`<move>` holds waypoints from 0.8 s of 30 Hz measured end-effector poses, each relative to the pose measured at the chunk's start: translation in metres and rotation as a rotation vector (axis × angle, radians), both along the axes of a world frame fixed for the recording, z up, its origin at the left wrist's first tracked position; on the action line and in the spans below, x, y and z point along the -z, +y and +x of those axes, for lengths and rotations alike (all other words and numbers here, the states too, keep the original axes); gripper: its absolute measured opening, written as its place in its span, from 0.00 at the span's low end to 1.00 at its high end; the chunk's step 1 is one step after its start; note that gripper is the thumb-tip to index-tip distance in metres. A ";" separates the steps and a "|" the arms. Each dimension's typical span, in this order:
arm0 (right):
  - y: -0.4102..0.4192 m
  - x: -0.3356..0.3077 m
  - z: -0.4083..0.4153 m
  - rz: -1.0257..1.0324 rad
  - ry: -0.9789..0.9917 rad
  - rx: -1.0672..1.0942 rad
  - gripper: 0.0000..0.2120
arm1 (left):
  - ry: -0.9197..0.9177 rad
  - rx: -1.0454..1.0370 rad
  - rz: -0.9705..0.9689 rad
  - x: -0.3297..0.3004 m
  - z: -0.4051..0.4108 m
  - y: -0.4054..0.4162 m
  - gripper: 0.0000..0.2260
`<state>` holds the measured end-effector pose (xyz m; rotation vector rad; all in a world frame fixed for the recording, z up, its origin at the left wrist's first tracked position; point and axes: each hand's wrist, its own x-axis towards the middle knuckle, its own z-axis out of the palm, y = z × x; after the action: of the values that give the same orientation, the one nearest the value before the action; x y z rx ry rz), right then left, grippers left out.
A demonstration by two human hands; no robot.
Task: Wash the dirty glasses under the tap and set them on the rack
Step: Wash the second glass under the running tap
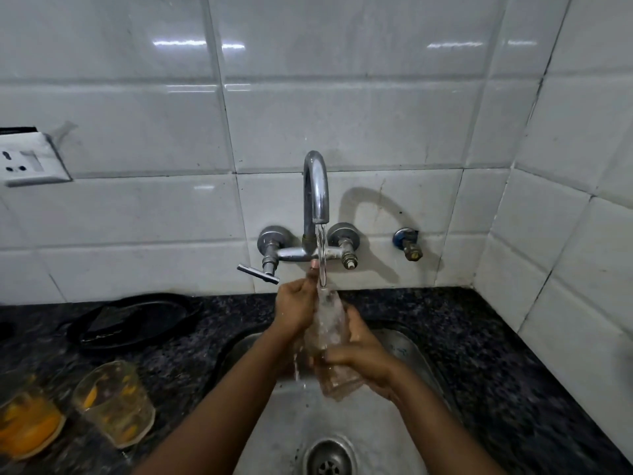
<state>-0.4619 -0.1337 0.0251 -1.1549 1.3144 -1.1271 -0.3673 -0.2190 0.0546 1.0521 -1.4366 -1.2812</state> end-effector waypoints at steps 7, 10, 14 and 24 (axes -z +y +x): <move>0.000 -0.003 0.028 0.043 0.790 0.232 0.40 | -0.631 0.006 -0.255 0.003 -0.005 0.001 0.24; -0.004 0.001 0.024 0.009 0.645 0.179 0.51 | -0.597 -0.035 -0.298 0.001 -0.004 -0.005 0.25; 0.011 0.000 -0.001 0.215 -0.405 -0.052 0.34 | 0.025 0.085 -0.012 0.004 0.010 -0.004 0.22; 0.002 -0.003 0.000 0.177 -0.040 0.007 0.17 | -0.140 0.136 -0.157 -0.004 0.008 0.003 0.19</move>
<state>-0.4616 -0.1316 0.0284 -0.9939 1.3586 -1.0120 -0.3590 -0.2163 0.0585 0.9682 -1.7111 -1.1860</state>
